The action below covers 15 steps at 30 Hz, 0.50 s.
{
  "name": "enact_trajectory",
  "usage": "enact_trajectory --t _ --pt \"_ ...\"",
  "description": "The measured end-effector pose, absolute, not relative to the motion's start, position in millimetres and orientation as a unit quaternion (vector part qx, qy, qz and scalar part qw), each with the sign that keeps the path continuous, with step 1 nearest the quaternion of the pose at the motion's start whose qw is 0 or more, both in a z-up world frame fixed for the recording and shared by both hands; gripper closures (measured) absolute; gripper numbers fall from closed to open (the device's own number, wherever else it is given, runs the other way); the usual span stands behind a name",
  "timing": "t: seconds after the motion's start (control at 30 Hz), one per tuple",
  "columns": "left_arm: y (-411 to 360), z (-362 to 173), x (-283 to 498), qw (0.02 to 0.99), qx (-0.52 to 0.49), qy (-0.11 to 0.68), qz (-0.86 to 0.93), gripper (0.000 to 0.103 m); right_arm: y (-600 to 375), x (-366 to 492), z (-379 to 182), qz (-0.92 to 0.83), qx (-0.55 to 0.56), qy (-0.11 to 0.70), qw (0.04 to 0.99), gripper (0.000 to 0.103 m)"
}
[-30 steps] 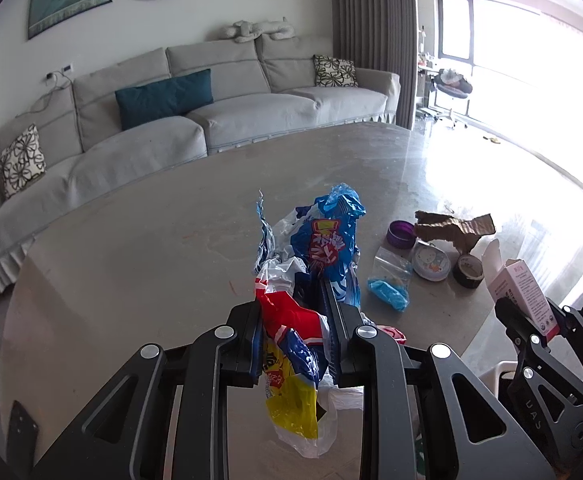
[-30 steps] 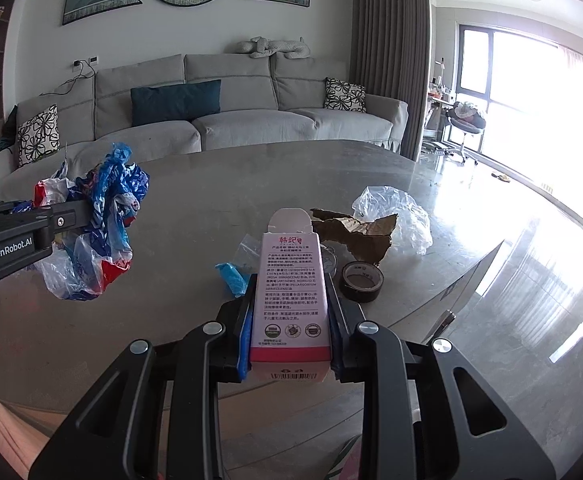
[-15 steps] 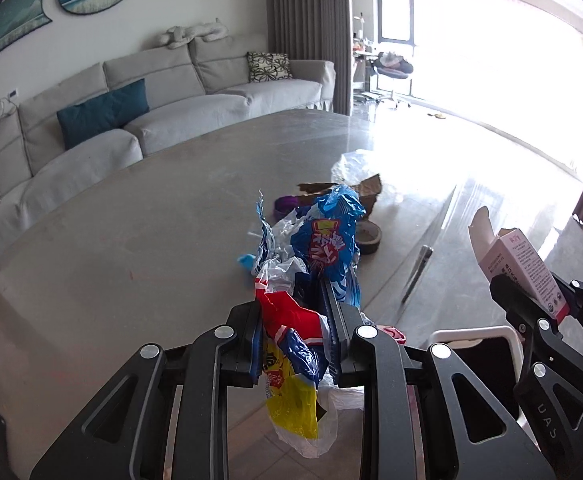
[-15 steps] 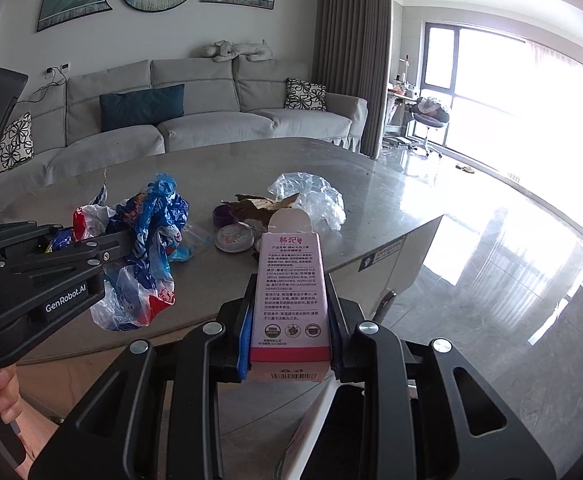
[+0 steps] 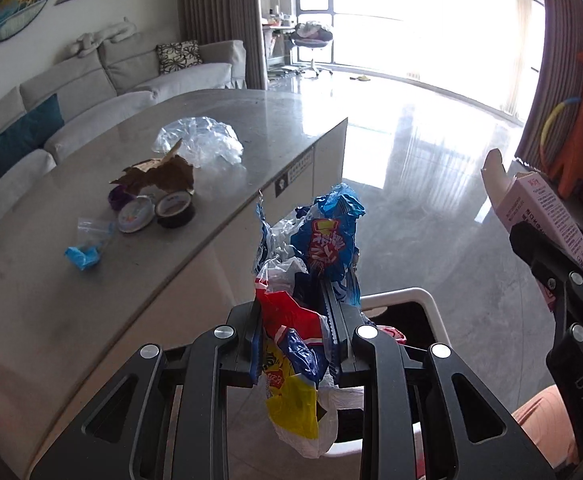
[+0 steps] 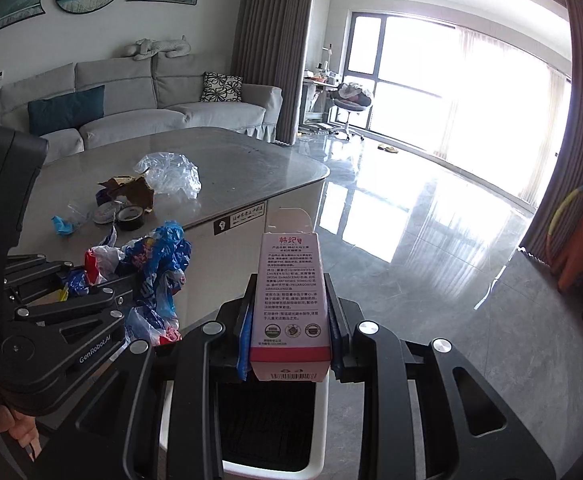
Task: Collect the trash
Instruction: 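Carry the wrapper and box to the white bin and open the left gripper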
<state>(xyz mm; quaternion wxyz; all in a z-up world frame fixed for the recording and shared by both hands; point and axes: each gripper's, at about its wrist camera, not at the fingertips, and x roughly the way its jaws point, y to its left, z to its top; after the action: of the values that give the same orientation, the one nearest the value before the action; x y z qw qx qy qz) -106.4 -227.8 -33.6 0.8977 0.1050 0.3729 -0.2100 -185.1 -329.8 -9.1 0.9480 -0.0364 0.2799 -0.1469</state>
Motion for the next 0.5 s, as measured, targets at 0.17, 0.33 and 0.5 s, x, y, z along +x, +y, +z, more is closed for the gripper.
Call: enact_trajectory --t 0.17,0.33,0.5 --pt "-261 -58 -117 0.880 0.121 0.396 -0.232 0.077 -355 -192 -19 -0.162 -0.028 0.287 0.944 0.073" --pt "-275 -70 -114 0.872 0.136 0.406 -0.237 0.077 -366 -192 -31 -0.167 -0.015 0.300 0.939 0.073" --pt "-277 -79 -110 0.866 0.144 0.416 -0.236 0.077 -372 -192 -44 -0.166 -0.004 0.317 0.934 0.073"
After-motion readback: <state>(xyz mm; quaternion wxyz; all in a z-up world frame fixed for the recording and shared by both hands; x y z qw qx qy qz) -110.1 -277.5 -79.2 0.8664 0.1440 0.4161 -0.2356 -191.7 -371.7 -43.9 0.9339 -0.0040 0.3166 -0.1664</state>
